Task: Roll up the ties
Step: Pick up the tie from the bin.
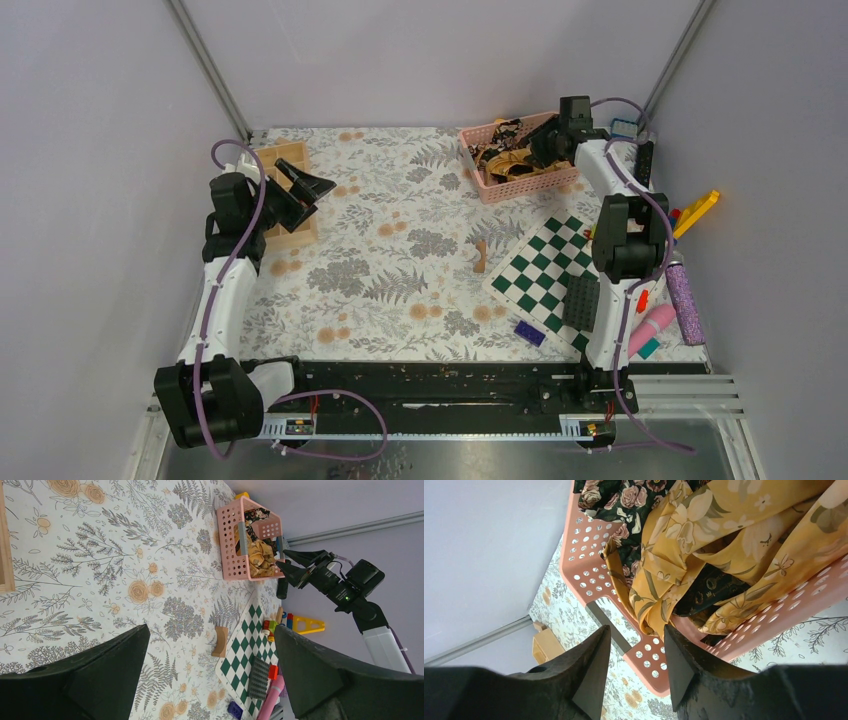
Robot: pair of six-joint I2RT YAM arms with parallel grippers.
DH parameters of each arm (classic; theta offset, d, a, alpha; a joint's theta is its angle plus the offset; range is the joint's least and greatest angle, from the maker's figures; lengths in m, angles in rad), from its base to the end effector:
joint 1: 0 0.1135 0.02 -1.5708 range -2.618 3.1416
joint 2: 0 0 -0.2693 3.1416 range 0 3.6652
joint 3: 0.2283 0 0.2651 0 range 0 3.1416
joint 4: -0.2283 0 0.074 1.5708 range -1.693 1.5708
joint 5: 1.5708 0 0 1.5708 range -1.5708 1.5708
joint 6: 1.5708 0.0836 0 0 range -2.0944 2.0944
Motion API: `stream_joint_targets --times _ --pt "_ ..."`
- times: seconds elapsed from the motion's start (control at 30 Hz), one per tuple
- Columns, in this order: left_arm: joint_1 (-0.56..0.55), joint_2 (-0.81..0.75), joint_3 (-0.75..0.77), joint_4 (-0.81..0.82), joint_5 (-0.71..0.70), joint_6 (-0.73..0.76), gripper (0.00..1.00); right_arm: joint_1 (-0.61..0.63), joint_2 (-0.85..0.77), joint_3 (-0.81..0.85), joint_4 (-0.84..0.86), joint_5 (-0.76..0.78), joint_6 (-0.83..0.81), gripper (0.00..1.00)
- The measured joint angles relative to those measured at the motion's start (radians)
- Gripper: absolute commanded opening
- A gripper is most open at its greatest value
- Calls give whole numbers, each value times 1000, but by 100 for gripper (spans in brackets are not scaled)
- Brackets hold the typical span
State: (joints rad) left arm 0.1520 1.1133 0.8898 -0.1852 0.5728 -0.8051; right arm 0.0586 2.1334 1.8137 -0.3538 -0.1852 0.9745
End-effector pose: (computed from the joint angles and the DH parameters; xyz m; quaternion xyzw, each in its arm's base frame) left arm 0.3019 0.0004 0.2990 -0.2316 0.7832 -0.3926 0.4230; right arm 0.5479 0.0476 0.2197 0.3607 0.8225 0.2857 0.3344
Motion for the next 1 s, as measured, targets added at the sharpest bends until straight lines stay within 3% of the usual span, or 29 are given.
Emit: stream_joint_targets --times 0.53,1.0 --pt "0 0 0 0 0 0 99 -1 115 89 -100 26 -1 52" --pt "-1 0 0 0 0 0 99 -1 167 170 -74 37 2 50"
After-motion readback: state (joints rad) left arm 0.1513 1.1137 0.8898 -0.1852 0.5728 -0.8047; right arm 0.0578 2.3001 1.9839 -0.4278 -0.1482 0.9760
